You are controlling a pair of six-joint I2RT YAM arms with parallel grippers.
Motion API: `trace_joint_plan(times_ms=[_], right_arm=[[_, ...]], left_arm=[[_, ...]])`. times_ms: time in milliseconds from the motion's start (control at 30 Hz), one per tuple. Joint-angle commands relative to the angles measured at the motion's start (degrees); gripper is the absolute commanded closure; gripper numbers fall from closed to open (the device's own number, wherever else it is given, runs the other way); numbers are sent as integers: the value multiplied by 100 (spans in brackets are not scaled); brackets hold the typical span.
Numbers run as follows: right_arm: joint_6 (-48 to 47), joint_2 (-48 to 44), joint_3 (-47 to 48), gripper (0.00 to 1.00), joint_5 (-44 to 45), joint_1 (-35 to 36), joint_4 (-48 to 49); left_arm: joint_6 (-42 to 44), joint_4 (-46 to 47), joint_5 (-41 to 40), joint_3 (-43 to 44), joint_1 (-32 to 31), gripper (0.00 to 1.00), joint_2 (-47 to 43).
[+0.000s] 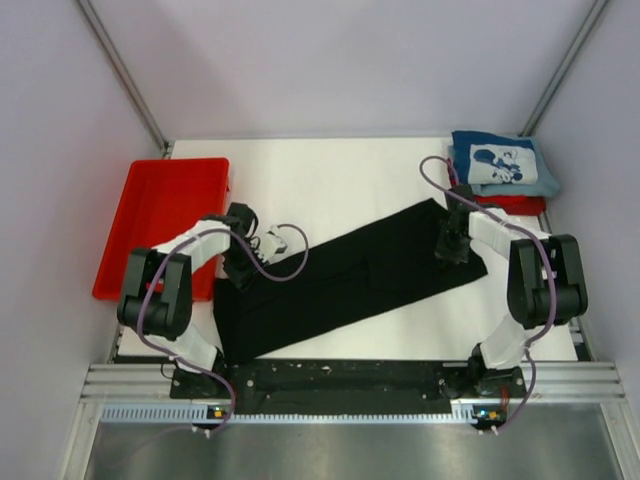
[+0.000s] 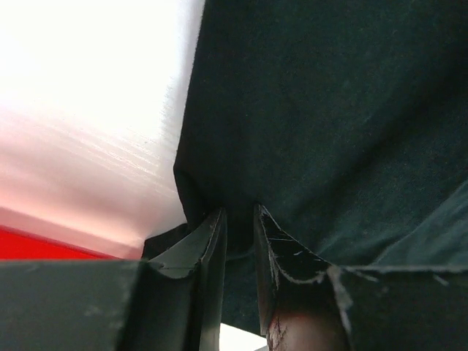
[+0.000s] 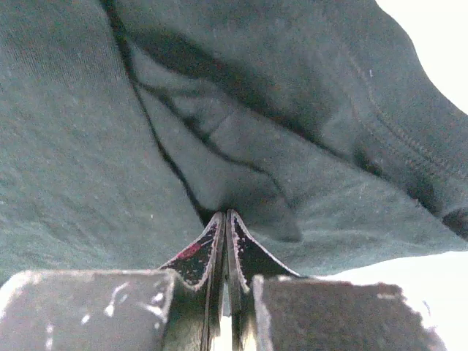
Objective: Fold and stack the t-shirts
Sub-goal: Rotate the tshirt 90 degrees
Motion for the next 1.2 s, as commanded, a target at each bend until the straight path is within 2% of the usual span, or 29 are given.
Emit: trace_joint_plan(times_ms=[0, 100, 167, 233, 267, 333, 367, 433, 500, 600, 667, 800, 900, 1000, 1067, 1167], right_arm=[[-31, 953, 608, 100, -269, -24, 103], [-93, 2087, 1986, 100, -734, 11, -326], [-101, 2895, 3189, 100, -744, 64, -740], [-67, 3677, 4655, 100, -928, 82, -1213], [-32, 4090, 5680, 100, -981, 91, -1564], [56, 5065, 7580, 100, -1043, 82, -2145], [117, 5400, 8233, 100, -1174, 56, -2261], [301, 5719, 8906, 99, -1438, -58, -2148], [312, 5450, 8786, 95, -1605, -129, -1868], [-206, 4546, 8005, 88, -1475, -112, -1472], [-426, 3730, 7224, 85, -1273, -112, -1060], [-200, 3032, 6097, 84, -719, -155, -847], [134, 3083, 5587, 81, -727, -252, -847], [328, 3539, 5489, 80, -814, -331, -855], [469, 3881, 5585, 79, -1120, -410, -847], [610, 4496, 6137, 79, -1717, -428, -847]], left_arm=[[318, -60, 164, -494, 19, 76, -216], [537, -201, 437, -915, 10, 76, -392], [669, -376, 682, -1145, -7, 76, -533], [766, -535, 981, -1233, -86, 76, -700], [819, -683, 1200, -1242, -165, 75, -787], [933, -895, 1657, -1198, -506, 75, -963], [1003, -1035, 1894, -1137, -699, 75, -1060], [1126, -1377, 2299, -927, -1078, 73, -1262], [1319, -1878, 2642, -611, -1124, 72, -1508], [1469, -2266, 2627, -320, -861, 69, -1860], [1339, -2119, 2251, -328, -737, 67, -1940], [550, -1101, 1171, -302, -675, 69, -1450], [301, -599, 642, -266, -622, 73, -878], [309, -211, 131, -442, -631, 74, -490], [406, -210, 208, -573, -657, 74, -419], [660, -420, 770, -810, -850, 73, -585]])
